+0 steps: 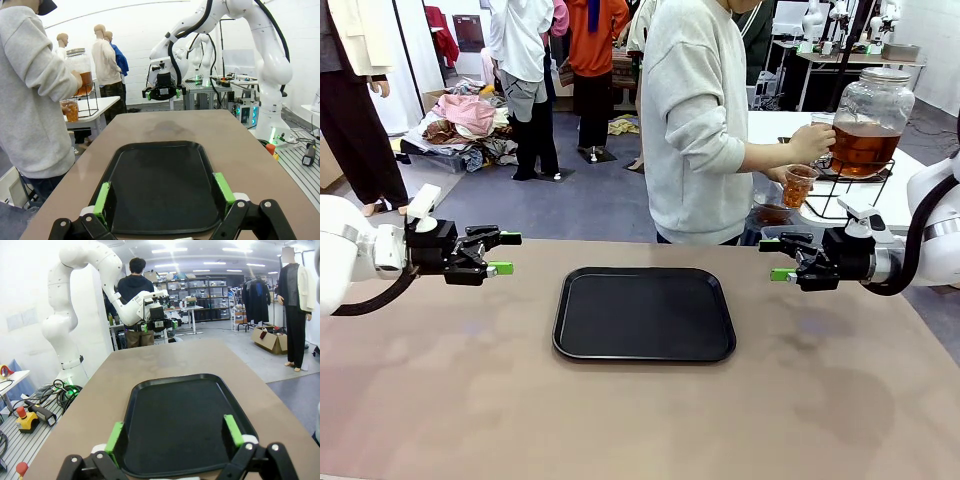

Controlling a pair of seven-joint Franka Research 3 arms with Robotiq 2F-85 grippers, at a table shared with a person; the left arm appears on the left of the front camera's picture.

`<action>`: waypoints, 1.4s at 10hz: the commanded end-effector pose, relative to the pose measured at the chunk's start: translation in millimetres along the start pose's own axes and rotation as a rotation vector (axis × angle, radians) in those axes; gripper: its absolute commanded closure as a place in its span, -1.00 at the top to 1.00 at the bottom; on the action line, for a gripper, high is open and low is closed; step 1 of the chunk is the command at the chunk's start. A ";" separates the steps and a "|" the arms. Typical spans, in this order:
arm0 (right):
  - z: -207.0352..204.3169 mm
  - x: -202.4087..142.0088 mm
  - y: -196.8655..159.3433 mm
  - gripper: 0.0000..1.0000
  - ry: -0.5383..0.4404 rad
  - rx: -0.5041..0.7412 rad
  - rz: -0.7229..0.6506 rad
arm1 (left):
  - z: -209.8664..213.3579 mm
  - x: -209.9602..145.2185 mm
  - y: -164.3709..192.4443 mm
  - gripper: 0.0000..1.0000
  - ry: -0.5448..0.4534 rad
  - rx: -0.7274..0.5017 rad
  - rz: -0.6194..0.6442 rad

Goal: Pour the drink into the iced cup.
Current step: Open the gripper to release the iced cup you were holding.

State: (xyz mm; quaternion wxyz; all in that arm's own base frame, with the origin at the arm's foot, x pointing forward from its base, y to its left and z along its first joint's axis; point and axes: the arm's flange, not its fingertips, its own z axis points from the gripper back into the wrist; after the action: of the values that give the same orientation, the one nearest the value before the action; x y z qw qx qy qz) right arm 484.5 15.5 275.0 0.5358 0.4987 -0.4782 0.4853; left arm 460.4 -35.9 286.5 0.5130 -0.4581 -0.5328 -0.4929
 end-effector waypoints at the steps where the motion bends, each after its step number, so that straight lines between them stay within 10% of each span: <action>1: -0.6 2.5 -0.6 1.00 0.004 0.000 0.006 | -1.3 1.0 1.3 1.00 -0.005 0.005 -0.007; 14: -0.6 2.5 -0.6 1.00 0.004 0.000 0.006 | -1.3 1.0 1.3 1.00 -0.005 0.005 -0.007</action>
State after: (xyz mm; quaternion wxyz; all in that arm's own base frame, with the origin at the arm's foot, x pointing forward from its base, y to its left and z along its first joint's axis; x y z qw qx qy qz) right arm 484.5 15.5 275.0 0.5358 0.4987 -0.4782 0.4853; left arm 460.4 -35.9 286.5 0.5131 -0.4581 -0.5328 -0.4929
